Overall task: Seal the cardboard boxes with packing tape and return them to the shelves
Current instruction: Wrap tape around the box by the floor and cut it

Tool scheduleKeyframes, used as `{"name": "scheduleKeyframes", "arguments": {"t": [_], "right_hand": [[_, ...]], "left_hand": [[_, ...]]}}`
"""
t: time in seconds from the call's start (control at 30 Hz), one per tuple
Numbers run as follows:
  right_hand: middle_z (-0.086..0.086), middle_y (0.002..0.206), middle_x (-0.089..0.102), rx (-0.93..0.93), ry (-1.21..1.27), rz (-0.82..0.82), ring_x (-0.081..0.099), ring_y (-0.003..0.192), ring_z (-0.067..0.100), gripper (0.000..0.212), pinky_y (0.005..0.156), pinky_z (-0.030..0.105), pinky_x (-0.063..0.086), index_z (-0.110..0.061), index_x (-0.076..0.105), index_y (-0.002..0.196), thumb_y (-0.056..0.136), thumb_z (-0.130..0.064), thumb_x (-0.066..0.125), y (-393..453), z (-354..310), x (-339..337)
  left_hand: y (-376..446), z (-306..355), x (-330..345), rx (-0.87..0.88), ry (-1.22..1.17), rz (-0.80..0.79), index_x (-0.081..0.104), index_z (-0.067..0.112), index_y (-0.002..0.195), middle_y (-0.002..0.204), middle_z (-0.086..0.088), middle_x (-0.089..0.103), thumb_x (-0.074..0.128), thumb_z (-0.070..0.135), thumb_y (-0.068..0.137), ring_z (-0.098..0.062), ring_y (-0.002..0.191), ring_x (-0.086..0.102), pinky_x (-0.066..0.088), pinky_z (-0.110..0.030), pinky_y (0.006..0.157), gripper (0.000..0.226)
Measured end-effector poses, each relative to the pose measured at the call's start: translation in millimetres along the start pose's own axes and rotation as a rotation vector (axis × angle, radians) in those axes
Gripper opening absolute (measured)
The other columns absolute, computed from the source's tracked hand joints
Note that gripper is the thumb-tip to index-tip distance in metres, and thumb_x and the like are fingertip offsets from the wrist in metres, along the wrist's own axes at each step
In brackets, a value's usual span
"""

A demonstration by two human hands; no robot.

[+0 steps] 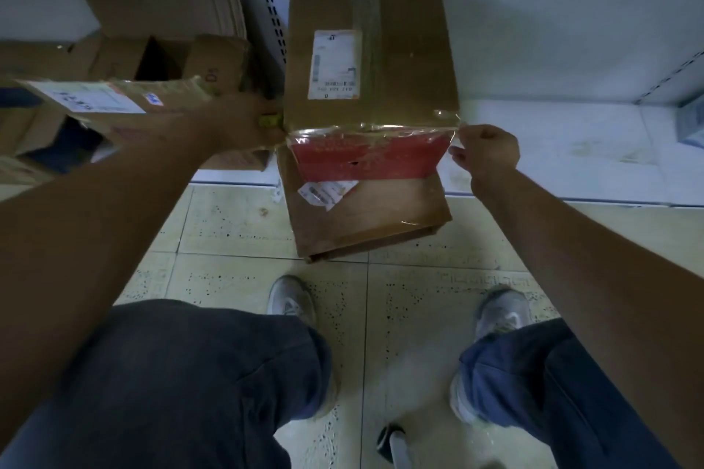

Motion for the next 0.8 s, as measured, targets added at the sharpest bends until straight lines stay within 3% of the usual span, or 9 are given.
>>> {"name": "scheduleKeyframes", "arguments": {"t": [0.03, 0.1, 0.17, 0.27, 0.33, 0.43, 0.53, 0.7, 0.8], "right_hand": [[0.003, 0.083, 0.070, -0.011, -0.045, -0.005, 0.074, 0.075, 0.022, 0.011, 0.079, 0.039, 0.062, -0.013, 0.071, 0.090, 0.090, -0.024, 0.073, 6.5, -1.7, -5.4], [0.004, 0.094, 0.067, 0.001, -0.249, -0.005, 0.072, 0.079, 0.022, 0.050, 0.083, 0.038, 0.060, -0.007, 0.063, 0.117, 0.086, -0.044, 0.075, 16.9, -4.1, -19.1], [0.008, 0.100, 0.070, -0.006, -0.407, 0.054, 0.072, 0.088, 0.022, 0.069, 0.084, 0.034, 0.058, -0.003, 0.061, 0.117, 0.078, -0.057, 0.077, 24.6, -7.1, -35.0], [0.011, 0.089, 0.073, -0.149, -0.436, 0.185, 0.072, 0.090, 0.026, 0.040, 0.070, 0.028, 0.052, 0.000, 0.074, 0.094, 0.093, -0.039, 0.064, 24.7, -15.4, -42.6], [0.015, 0.082, 0.067, -0.201, -0.448, 0.215, 0.070, 0.088, 0.032, 0.040, 0.065, 0.032, 0.046, 0.003, 0.071, 0.090, 0.098, -0.032, 0.054, 13.5, -20.6, -34.4], [0.021, 0.108, 0.067, -0.212, -0.548, 0.186, 0.065, 0.104, 0.036, 0.038, 0.071, 0.031, 0.041, 0.003, 0.065, 0.107, 0.103, -0.030, 0.047, 9.3, -25.8, -22.8], [0.020, 0.129, 0.060, -0.195, -0.692, 0.139, 0.058, 0.121, 0.036, 0.040, 0.093, 0.037, 0.047, 0.002, 0.058, 0.123, 0.106, -0.028, 0.039, 18.9, -34.3, -13.2], [0.019, 0.136, 0.053, -0.173, -0.794, 0.039, 0.052, 0.127, 0.035, 0.039, 0.100, 0.039, 0.044, -0.002, 0.044, 0.140, 0.103, -0.014, 0.038, 21.0, -43.7, 2.5], [0.019, 0.136, 0.053, -0.174, -0.801, 0.031, 0.052, 0.127, 0.034, 0.038, 0.098, 0.037, 0.044, -0.005, 0.045, 0.140, 0.103, -0.013, 0.040, 19.1, -39.0, 2.1]], "left_hand": [[-0.6, 5.9, 4.2, -0.003, 0.023, -0.001, 0.065, 0.016, 0.104, 0.105, -0.005, 0.064, 0.059, 0.030, 0.098, -0.026, 0.102, 0.057, 0.047, -0.034, 0.095, 0.016], [-2.3, 14.0, 8.4, -0.020, 0.105, 0.029, 0.061, 0.006, 0.127, 0.129, -0.016, 0.060, 0.059, 0.025, 0.098, -0.035, 0.120, 0.054, 0.041, -0.039, 0.101, 0.034], [-6.4, 21.0, 13.7, -0.025, 0.059, 0.010, 0.063, 0.010, 0.121, 0.127, -0.016, 0.062, 0.061, 0.027, 0.097, -0.031, 0.112, 0.057, 0.043, -0.038, 0.097, 0.029], [-11.8, 39.4, 25.2, 0.044, -0.028, -0.061, 0.064, 0.013, 0.113, 0.114, -0.011, 0.063, 0.060, 0.025, 0.098, -0.022, 0.099, 0.057, 0.045, -0.032, 0.091, 0.019], [-16.6, 52.8, 30.3, 0.074, -0.041, -0.065, 0.062, 0.014, 0.117, 0.110, -0.005, 0.059, 0.058, 0.023, 0.099, -0.018, 0.101, 0.052, 0.040, -0.028, 0.093, 0.020], [-17.4, 57.6, 34.7, 0.050, -0.025, -0.018, 0.064, 0.015, 0.112, 0.107, -0.005, 0.061, 0.058, 0.028, 0.099, -0.020, 0.098, 0.055, 0.042, -0.029, 0.091, 0.019], [-19.0, 58.6, 37.1, 0.076, 0.017, 0.005, 0.064, 0.013, 0.107, 0.092, -0.002, 0.061, 0.054, 0.024, 0.101, -0.022, 0.093, 0.061, 0.045, -0.026, 0.081, 0.015], [-23.9, 71.6, 27.9, 0.174, -0.111, -0.037, 0.054, 0.016, 0.134, 0.112, 0.004, 0.051, 0.054, 0.019, 0.101, -0.012, 0.104, 0.045, 0.035, -0.023, 0.093, 0.033], [-31.4, 69.7, 21.6, 0.128, -0.113, -0.043, 0.054, 0.023, 0.113, 0.098, 0.009, 0.052, 0.053, 0.016, 0.102, -0.007, 0.087, 0.049, 0.035, -0.006, 0.081, 0.014]]}}
Point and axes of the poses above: each hand's wrist, its own y-axis towards the middle knuckle, its own x-axis out of the palm, z = x × y, the point moved 3 cm from there along y, towards the middle knuckle
